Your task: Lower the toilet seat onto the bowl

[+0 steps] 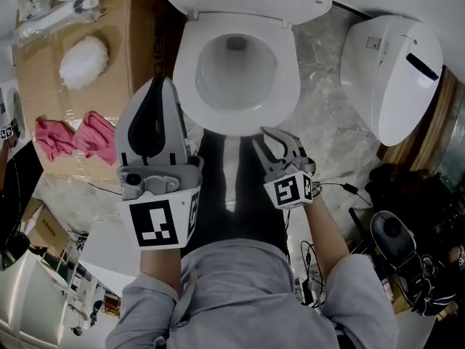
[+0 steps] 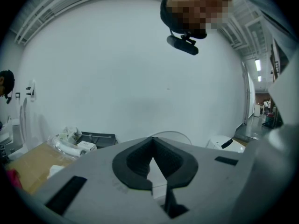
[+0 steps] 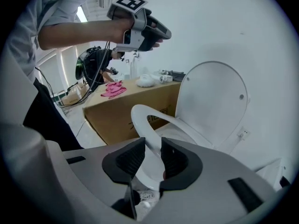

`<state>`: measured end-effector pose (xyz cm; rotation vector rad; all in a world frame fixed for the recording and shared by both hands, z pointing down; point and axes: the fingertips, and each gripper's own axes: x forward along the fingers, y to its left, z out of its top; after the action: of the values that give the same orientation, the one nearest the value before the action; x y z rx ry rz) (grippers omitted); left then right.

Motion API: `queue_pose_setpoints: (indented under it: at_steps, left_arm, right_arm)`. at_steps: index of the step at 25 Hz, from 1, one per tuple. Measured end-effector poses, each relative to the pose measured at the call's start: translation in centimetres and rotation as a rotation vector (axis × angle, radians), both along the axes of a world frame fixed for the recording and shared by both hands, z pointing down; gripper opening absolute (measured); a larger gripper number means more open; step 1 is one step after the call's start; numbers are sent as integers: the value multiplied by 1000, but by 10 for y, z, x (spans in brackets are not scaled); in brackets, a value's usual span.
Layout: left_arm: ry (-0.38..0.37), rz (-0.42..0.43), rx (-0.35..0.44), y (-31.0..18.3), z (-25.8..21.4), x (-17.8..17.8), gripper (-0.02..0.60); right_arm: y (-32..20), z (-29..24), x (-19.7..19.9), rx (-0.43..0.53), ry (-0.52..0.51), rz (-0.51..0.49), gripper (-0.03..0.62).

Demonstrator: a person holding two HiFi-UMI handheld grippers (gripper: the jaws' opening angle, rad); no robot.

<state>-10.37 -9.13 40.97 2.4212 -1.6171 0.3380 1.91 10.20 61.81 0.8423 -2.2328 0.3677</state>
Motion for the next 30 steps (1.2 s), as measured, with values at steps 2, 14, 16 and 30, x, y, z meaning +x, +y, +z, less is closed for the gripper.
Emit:
queue_pose_setpoints:
  at_steps: [2,14,16,30]
  left_arm:
    - [-3,0,0,2,1,-1,0]
    - [-10,7,-21,6,15,-8,0]
    - [-12,6,-23,6,17,-10,0]
    - [-30,10,-50,2,36,-21,0]
  right_arm:
    - [8,10,-1,-14,14,-10,97]
    - [38,55,-9,-76,79,-67,87]
    - [42,63,-10,-84,88,-73,86]
    - [66,115,-13,-164,149,-84,74]
